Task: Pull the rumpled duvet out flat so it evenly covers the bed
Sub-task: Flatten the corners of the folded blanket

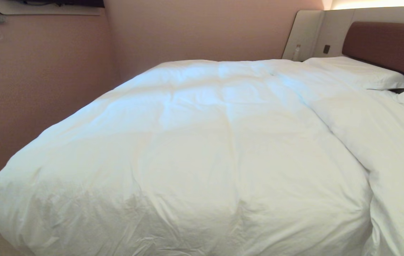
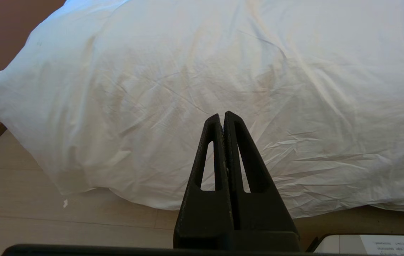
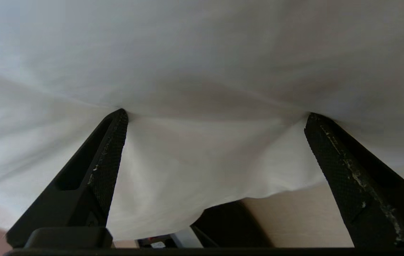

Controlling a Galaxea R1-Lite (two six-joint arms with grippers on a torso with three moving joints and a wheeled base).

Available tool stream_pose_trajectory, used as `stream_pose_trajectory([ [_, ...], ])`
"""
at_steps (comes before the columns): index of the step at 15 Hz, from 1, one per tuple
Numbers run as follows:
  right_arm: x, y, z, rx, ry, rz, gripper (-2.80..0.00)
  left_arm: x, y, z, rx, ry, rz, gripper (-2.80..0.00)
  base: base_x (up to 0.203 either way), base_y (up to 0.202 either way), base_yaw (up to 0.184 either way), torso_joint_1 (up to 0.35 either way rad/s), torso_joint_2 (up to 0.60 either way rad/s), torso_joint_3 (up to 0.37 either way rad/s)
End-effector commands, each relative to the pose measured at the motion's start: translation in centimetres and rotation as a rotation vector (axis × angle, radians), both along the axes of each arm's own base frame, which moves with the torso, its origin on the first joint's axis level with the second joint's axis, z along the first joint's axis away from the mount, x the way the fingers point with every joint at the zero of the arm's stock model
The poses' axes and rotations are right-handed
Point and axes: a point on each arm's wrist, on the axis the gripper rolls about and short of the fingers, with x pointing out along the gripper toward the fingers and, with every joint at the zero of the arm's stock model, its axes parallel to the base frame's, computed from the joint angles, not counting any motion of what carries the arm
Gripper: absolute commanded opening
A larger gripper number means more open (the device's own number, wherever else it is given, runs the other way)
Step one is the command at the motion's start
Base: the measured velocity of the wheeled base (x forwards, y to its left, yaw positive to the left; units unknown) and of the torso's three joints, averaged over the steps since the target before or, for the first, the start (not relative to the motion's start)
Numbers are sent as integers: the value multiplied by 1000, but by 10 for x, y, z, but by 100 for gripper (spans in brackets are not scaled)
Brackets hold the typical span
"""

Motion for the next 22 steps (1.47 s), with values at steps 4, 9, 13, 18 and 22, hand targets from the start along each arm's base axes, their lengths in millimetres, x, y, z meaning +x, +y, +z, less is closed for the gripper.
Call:
stream_pose_trajectory([
  [4,8,-10,-15,-41,113,-42,0,0,0,0,0,0,1,-280,0,0,0,0,0,0],
  [9,11,-22,-27,-108,248,-127,0,0,0,0,0,0,0,-280,0,0,0,0,0,0],
  [13,15,-21,-30,-108,279,-121,-280,0,0,0,0,0,-1,-280,0,0,0,0,0,0],
  [18,15,-21,-29,-111,280,-120,-280,0,0,0,0,0,1,-280,0,0,0,0,0,0],
  [22,13,-22,-26,-152,387,-131,-280,0,0,0,0,0,0,-280,0,0,0,0,0,0],
])
